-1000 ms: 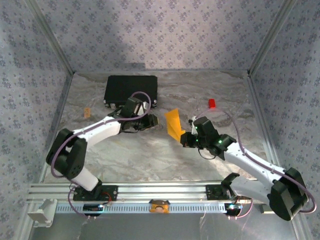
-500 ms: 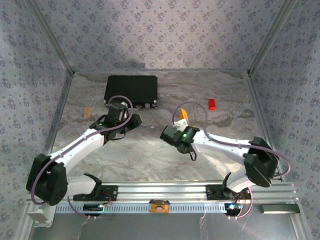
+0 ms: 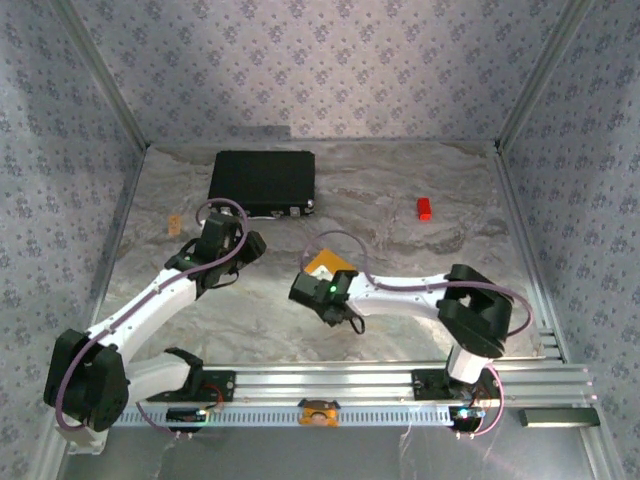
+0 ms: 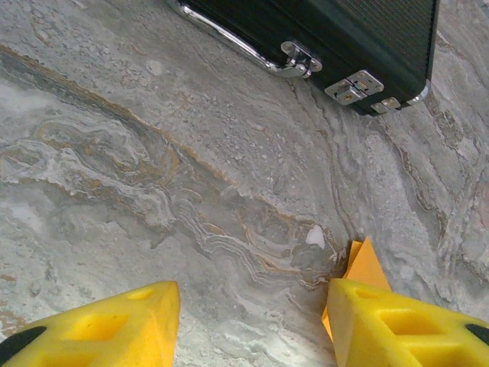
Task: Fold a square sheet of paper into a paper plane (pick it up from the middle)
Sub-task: Turn over the paper at the center of the table.
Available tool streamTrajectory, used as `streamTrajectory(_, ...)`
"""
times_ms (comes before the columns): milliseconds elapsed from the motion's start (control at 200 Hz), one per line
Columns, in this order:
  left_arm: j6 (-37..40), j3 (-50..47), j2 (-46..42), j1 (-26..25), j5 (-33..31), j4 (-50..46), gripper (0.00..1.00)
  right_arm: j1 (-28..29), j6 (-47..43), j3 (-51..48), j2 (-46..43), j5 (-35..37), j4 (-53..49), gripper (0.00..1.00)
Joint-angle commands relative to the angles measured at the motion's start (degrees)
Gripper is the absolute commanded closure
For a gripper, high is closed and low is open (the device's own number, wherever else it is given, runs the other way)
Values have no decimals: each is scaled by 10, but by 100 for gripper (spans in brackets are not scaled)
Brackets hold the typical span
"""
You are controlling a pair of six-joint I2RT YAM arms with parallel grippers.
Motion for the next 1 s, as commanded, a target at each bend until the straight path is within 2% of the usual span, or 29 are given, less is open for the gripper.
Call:
streamTrajectory(0, -6, -5, 10, 2, 24, 10, 47, -48, 10, -43, -79, -79, 78, 51)
streamTrajectory(60, -6, -11, 14, 2, 38, 26, 47, -94, 21, -75, -110, -137, 117, 52)
streamTrajectory(120, -7, -15, 20, 1, 48, 33, 48, -145, 4, -104, -130, -217, 165, 60)
streamTrajectory(210, -6, -20, 29, 0, 71, 46, 50, -198, 20, -136, -154, -282, 207, 68)
streamTrajectory(310, -2, -21, 44, -2, 94, 60, 53, -257, 31, -155, -137, -362, 235, 82)
streamTrajectory(375, -2, -20, 55, -5, 109, 69, 57, -280, 31, -158, -114, -397, 247, 88)
streamTrajectory(600, 10, 1, 89, -20, 127, 75, 58, -293, 61, -170, -68, -426, 287, 90)
streamTrajectory(735, 14, 11, 108, -26, 139, 78, 59, -292, 95, -173, -36, -417, 296, 90)
streamTrajectory(879, 14, 17, 123, -30, 148, 80, 59, -291, 192, -181, -3, -400, 327, 90)
streamTrajectory(994, 11, 19, 130, -33, 152, 83, 59, -284, 320, -202, 15, -360, 369, 91)
